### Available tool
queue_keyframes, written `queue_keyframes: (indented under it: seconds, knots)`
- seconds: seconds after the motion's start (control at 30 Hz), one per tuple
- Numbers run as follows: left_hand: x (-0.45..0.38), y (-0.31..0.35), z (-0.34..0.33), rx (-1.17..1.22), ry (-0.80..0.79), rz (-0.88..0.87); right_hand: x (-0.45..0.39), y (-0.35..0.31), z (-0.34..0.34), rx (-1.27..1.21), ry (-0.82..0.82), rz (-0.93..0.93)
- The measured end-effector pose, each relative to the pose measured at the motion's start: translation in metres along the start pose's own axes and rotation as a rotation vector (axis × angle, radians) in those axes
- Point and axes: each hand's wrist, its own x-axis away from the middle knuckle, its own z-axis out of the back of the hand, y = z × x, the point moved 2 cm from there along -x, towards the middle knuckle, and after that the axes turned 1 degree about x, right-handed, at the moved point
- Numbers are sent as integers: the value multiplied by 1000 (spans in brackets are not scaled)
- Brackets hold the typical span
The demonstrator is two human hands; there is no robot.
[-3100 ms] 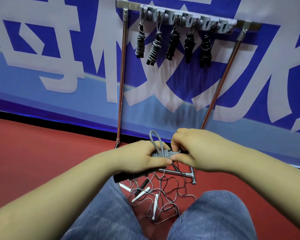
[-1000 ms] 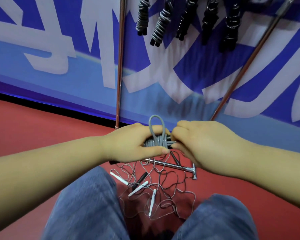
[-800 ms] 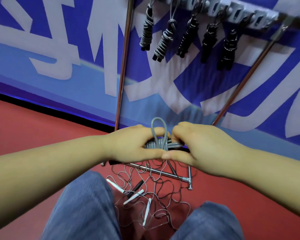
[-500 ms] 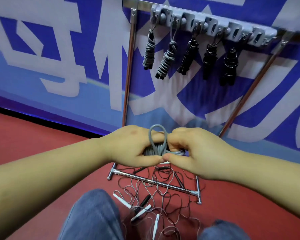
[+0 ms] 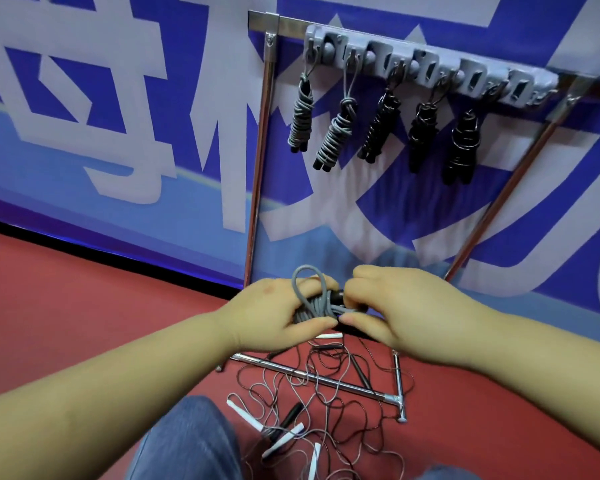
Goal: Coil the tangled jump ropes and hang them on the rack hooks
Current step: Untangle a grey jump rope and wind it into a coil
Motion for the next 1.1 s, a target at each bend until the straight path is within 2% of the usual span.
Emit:
queue_keyframes:
  seconds: [0.17,0.3,0.4,0.53,0.73,0.9,1.1]
  knots:
    - [12,9,-31,508,76,307,9,6,-41,-274,268,-261]
    - [17,22,-35,820,85,447,20,-11,-57,-442,446,-324]
    - [21,27,-34,971,114,534,16,-25,-59,-504,480,-335]
    - [29,29,-34,1087,142,597,11,-33,-64,-699,471,-425]
    - [25,13,-43,1157,182,628,-7,-23,-80,-870,480,-438]
    - [-4,-14,-64,1244,99,670,-22,11,-117,-1024,549,-549]
    - [-51,-54,-123,1152,85,649,-39,59,-184,-892,702,-633]
